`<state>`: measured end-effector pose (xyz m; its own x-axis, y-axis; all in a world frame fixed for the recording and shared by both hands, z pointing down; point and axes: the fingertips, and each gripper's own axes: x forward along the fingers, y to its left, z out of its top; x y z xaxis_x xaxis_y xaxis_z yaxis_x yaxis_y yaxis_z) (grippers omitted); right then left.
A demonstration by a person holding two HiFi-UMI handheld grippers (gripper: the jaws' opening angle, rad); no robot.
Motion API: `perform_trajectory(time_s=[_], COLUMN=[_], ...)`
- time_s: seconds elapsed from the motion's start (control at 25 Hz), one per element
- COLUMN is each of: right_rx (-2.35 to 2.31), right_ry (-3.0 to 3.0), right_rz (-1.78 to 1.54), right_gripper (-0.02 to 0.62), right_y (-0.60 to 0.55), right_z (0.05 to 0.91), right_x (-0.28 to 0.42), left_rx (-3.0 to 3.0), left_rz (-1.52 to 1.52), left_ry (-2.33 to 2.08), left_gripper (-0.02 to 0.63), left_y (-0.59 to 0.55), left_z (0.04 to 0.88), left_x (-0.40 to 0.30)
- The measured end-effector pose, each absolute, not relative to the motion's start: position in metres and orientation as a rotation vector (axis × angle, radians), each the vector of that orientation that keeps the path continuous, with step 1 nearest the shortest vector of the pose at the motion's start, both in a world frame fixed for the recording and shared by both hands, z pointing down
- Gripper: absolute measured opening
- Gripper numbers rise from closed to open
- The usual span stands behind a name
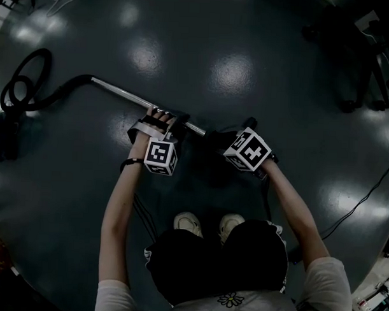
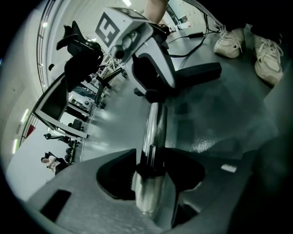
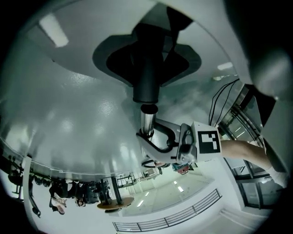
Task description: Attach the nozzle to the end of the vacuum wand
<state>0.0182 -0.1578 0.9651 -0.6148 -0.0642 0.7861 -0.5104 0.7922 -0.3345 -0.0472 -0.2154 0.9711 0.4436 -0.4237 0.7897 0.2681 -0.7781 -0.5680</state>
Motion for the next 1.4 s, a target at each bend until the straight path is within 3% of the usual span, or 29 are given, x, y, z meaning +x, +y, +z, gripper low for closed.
perform_trajectory(time_s=[0.68,0.96,1.08,1.4], right_rx=[0.391,0.345,0.293,0.451], right_ry=[-1.929,-1.871,-1.92,-2.025], right_rz=[0.745,0.554,0.658,0.467], right_gripper=[0.189,0.192,0.19,0.189], right_y=[-0.156,-0.17,-0.156,-0.176], right_z=[0.954,0.956,0.962,0.956], right_x=[-0.003,-0.016,-0.026,-0.012], left_rx=[-1.933,-1.957,-2.052,-2.339], left_rz=[-1.337,-1.313,-1.322,-1.233], left_ry=[0.023,0.087,0.098,0.35], left_gripper=[0.155,0.155,0.167,0.204], left_y=[-0.201,-0.2,-0.191,-0.19], left_z=[0.968,0.964,0.974,0.967], left_x=[-0.04,-0.027,-0.026,-0.028])
